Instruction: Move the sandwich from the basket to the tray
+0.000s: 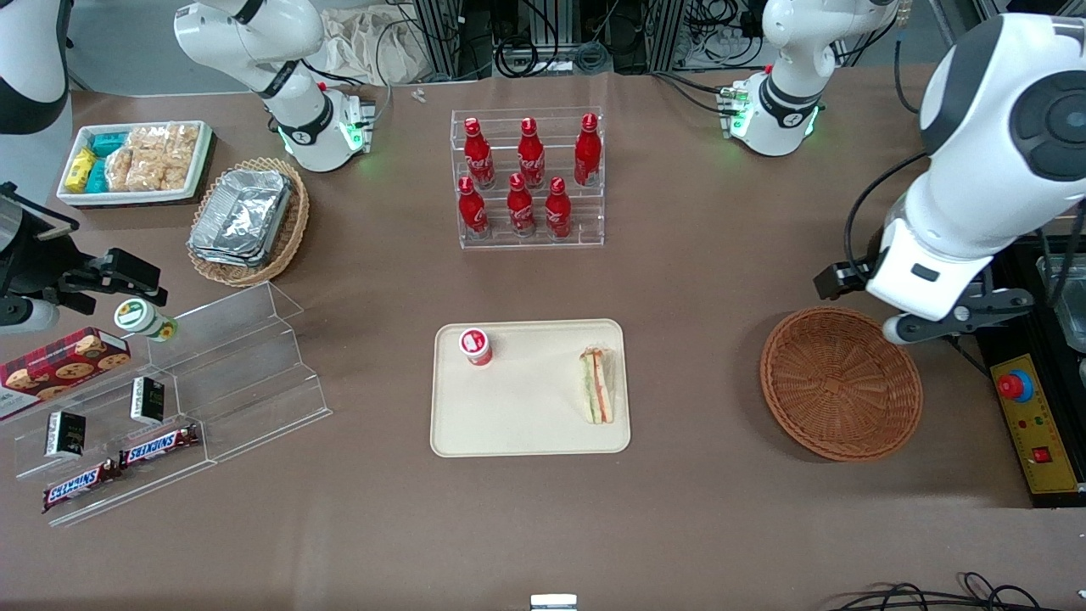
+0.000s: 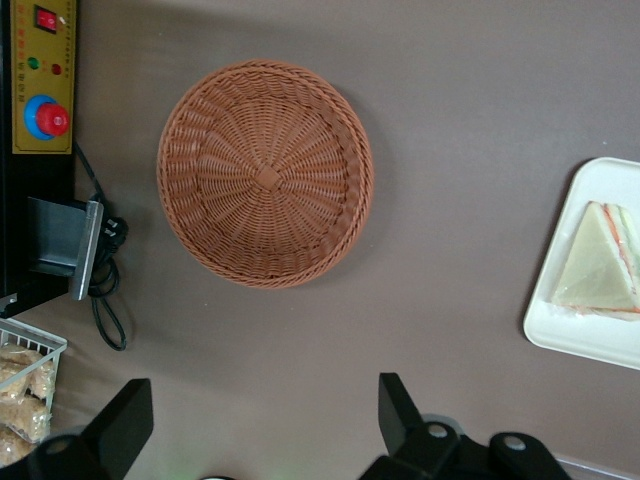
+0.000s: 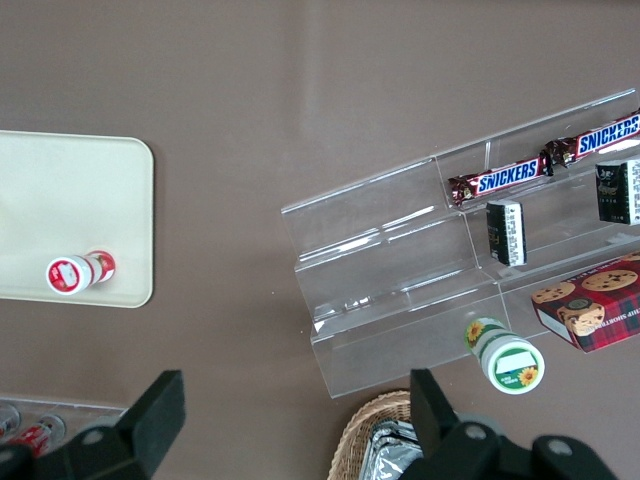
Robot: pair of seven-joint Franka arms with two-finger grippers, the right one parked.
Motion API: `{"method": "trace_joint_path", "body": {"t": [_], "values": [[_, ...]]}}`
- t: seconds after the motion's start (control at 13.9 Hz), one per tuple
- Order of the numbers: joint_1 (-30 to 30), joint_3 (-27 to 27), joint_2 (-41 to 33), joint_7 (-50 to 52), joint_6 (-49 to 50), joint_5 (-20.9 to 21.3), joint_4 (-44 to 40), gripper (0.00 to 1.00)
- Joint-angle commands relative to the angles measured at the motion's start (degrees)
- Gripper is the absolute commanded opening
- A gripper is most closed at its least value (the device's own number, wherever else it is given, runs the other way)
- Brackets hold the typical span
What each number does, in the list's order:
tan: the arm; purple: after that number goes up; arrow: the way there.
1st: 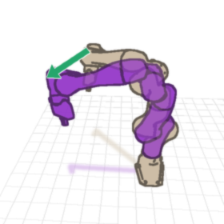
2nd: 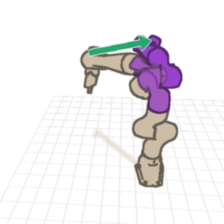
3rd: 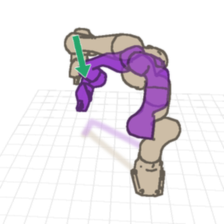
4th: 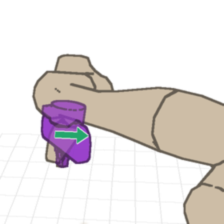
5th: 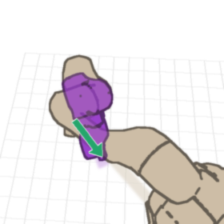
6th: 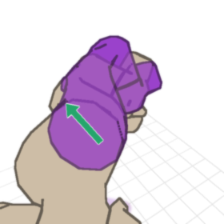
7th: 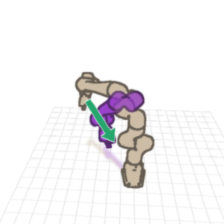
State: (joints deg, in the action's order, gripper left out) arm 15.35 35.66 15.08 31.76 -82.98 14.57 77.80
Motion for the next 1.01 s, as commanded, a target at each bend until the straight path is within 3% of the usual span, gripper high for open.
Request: {"method": "trace_joint_path", "body": {"t": [0.0,0.14,0.29,0.43,0.65,0.94], "values": [[0.56,-1.63,-1.89,-0.73,-0.08,-1.9,1.56,1.0],[-4.07,-9.24,-3.38,-4.75,0.01,-4.01,1.73,1.0],[-11.62,-21.88,-5.57,-10.81,0.27,-8.3,2.43,1.0],[-17.09,-30.35,-7.86,-15.39,0.01,-9.55,4.45,1.0],[-20.27,-36.52,-9.62,-19.36,-0.51,-10.69,6.91,1.0],[-16.07,-35.05,-9.98,-21.65,-2.45,-12.01,7.63,1.0]]}}
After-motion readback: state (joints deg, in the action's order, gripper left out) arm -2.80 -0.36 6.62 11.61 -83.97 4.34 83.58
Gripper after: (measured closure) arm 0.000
